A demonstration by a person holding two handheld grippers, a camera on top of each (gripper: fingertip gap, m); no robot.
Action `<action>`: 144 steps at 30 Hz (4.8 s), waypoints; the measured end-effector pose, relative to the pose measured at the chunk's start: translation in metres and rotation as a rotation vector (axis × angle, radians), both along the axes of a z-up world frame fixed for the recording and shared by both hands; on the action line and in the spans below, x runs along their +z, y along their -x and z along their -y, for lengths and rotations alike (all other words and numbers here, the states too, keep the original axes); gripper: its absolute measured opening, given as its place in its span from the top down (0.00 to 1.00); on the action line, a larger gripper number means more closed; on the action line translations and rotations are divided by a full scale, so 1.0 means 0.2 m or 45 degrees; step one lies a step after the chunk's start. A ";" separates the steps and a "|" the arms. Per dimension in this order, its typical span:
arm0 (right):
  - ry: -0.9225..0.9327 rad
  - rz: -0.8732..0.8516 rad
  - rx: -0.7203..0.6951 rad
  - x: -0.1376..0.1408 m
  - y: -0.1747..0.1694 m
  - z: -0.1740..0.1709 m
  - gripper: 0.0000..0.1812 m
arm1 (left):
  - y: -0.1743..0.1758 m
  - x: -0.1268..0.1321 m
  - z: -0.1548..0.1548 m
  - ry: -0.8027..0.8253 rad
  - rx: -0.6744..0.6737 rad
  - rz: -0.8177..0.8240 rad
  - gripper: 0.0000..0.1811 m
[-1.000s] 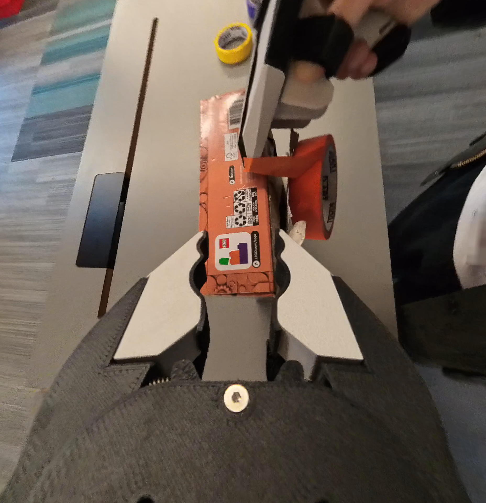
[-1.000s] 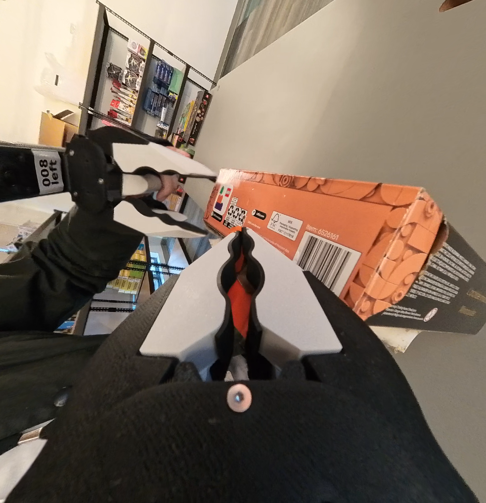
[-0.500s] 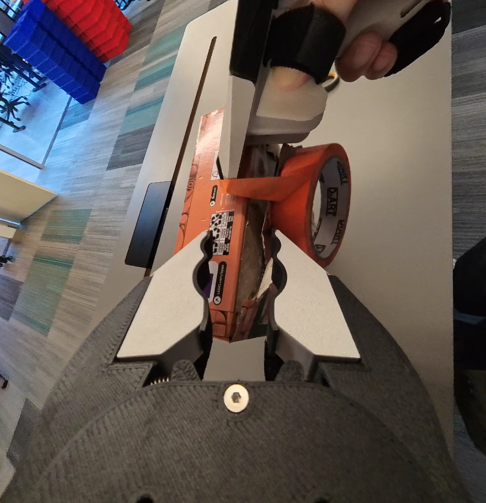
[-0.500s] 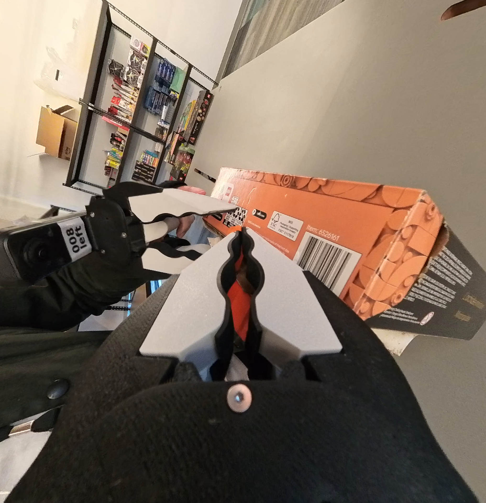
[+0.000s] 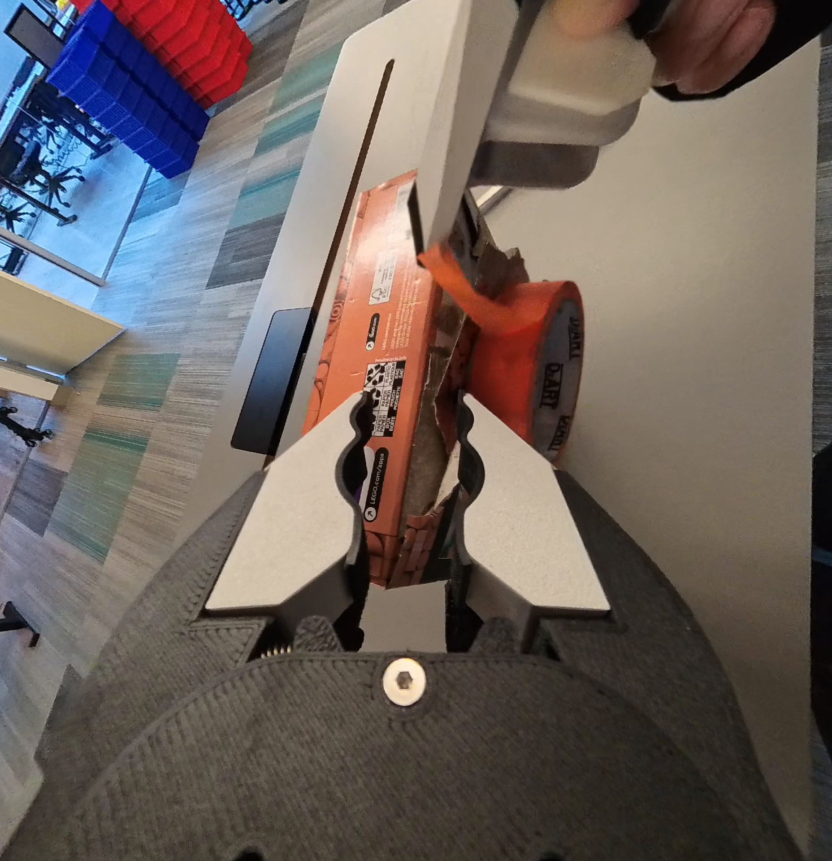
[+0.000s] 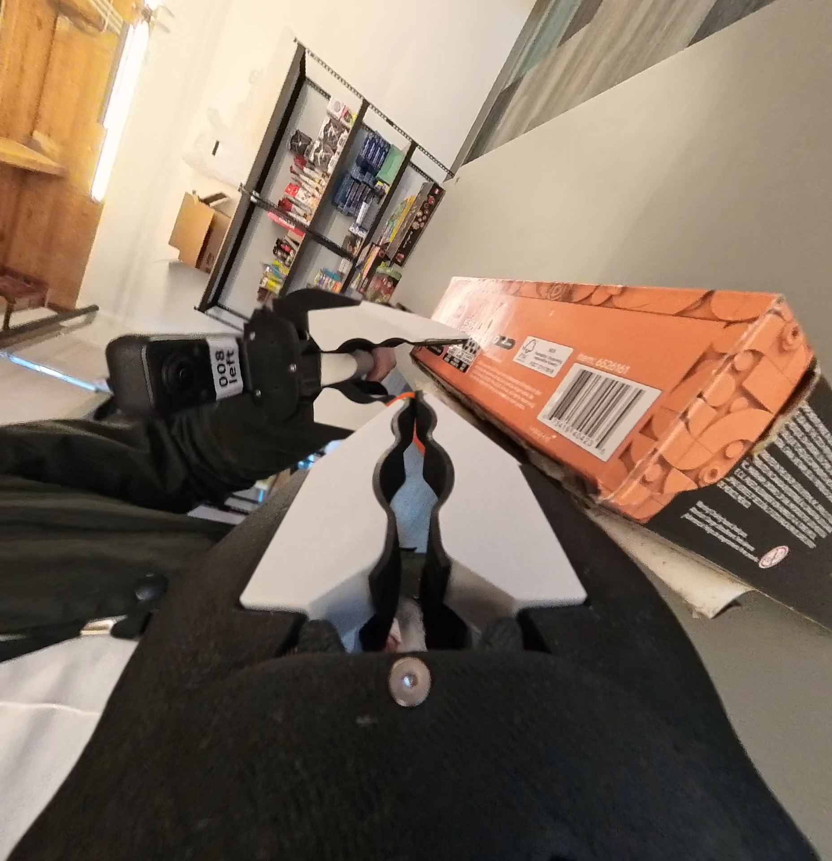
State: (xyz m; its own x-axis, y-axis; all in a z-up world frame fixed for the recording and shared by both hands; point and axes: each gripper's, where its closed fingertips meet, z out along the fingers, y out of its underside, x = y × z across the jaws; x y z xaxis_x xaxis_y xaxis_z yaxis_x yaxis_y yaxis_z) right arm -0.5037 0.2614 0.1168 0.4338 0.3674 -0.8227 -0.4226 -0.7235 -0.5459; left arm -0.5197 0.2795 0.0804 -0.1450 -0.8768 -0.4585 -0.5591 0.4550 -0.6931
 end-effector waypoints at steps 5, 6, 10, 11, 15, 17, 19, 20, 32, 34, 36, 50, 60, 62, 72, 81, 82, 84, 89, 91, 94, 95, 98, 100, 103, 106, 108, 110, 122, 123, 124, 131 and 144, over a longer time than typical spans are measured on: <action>-0.105 0.222 0.152 -0.02 0.05 0.10 1.00 | 0.00 0.00 0.01 -0.006 -0.015 0.010 0.81; -0.157 0.248 0.189 0.00 0.07 0.12 1.00 | 0.00 0.00 0.00 -0.003 -0.019 0.010 0.81; -0.224 0.367 0.241 0.04 0.08 0.16 1.00 | 0.00 0.00 0.00 0.004 -0.036 0.006 0.81; -0.209 0.390 0.247 0.04 0.07 0.17 1.00 | 0.00 0.00 0.00 -0.003 -0.038 0.007 0.81; -0.177 0.520 0.291 0.04 0.05 0.20 1.00 | -0.01 0.00 -0.01 -0.053 -0.036 0.029 0.82; -0.163 0.582 0.311 0.04 0.05 0.20 1.00 | -0.01 0.00 -0.01 -0.123 -0.048 0.059 0.83; -0.151 0.624 0.322 0.05 0.06 0.20 1.00 | -0.01 0.00 0.00 -0.124 -0.050 0.062 0.83; -0.144 0.635 0.322 0.05 0.07 0.19 1.00 | -0.01 0.00 0.00 -0.114 -0.050 0.059 0.84; -0.053 0.609 0.333 -0.02 0.09 0.10 1.00 | 0.00 0.01 0.00 -0.012 -0.059 0.034 0.85; -0.049 0.593 0.320 -0.02 0.09 0.12 1.00 | 0.00 0.01 0.00 -0.014 -0.062 0.035 0.85; -0.040 0.572 0.303 -0.01 0.09 0.14 1.00 | 0.00 0.01 0.00 -0.017 -0.063 0.037 0.85; 0.082 0.607 0.054 -0.03 0.09 0.04 1.00 | 0.00 0.01 0.00 -0.041 -0.073 0.046 0.86; 0.114 0.463 0.098 -0.03 0.15 0.08 1.00 | 0.00 0.01 0.00 -0.015 -0.076 0.038 0.85; 0.117 0.456 0.072 -0.02 0.12 0.12 1.00 | 0.00 0.01 0.00 -0.018 -0.078 0.041 0.86; 0.182 0.512 -0.002 -0.07 0.07 0.25 1.00 | 0.00 0.01 0.00 -0.027 -0.103 0.046 0.85; 0.174 0.380 -0.028 -0.06 0.17 0.09 1.00 | 0.01 0.02 0.01 -0.026 -0.116 0.046 0.85; 0.174 0.348 -0.035 -0.06 0.18 0.08 1.00 | 0.01 0.02 0.00 -0.027 -0.118 0.047 0.85; 0.175 0.298 -0.044 -0.04 0.19 0.05 1.00 | 0.01 0.02 0.00 -0.029 -0.122 0.047 0.85; 0.179 0.333 -0.039 -0.03 0.18 0.10 1.00 | 0.01 0.02 0.00 -0.021 -0.128 0.045 0.85; 0.194 0.328 -0.049 -0.03 0.18 0.14 1.00 | 0.01 0.02 0.00 -0.025 -0.129 0.047 0.85; 0.235 0.319 -0.073 -0.05 0.17 0.22 1.00 | 0.00 0.02 -0.01 -0.024 -0.131 0.048 0.85; 0.252 0.330 -0.085 -0.06 0.16 0.24 1.00 | 0.00 0.02 -0.01 -0.024 -0.132 0.049 0.85; 0.302 0.350 -0.115 -0.09 0.14 0.29 1.00 | 0.00 0.02 -0.01 -0.024 -0.141 0.048 0.85; 0.321 0.326 -0.123 -0.11 0.14 0.31 1.00 | 0.00 0.02 -0.01 -0.025 -0.147 0.049 0.85; 0.321 0.310 -0.139 -0.14 0.14 0.26 1.00 | 0.00 0.02 -0.01 -0.028 -0.152 0.051 0.85; 0.273 0.338 -0.161 -0.13 0.11 0.15 1.00 | 0.01 0.01 0.00 -0.028 -0.160 0.052 0.85; 0.248 0.398 -0.151 -0.12 0.08 0.08 1.00 | 0.01 0.01 0.00 -0.029 -0.162 0.052 0.85; 0.219 0.444 -0.127 -0.11 0.08 0.04 1.00 | 0.01 0.01 0.00 -0.027 -0.163 0.052 0.85; 0.212 0.416 -0.015 -0.02 0.18 0.08 1.00 | 0.00 0.01 0.00 -0.040 -0.161 0.062 0.85; 0.215 0.405 -0.002 -0.03 0.19 0.09 1.00 | 0.00 0.01 0.00 -0.040 -0.160 0.061 0.85; 0.221 0.401 0.011 -0.03 0.20 0.09 1.00 | 0.00 0.01 0.00 -0.040 -0.160 0.061 0.85; 0.202 0.467 0.115 -0.02 0.26 0.13 1.00 | 0.00 0.01 0.01 -0.036 -0.163 0.062 0.85; 0.137 0.536 0.207 0.03 0.31 0.15 1.00 | 0.00 0.01 0.02 -0.021 -0.186 0.066 0.84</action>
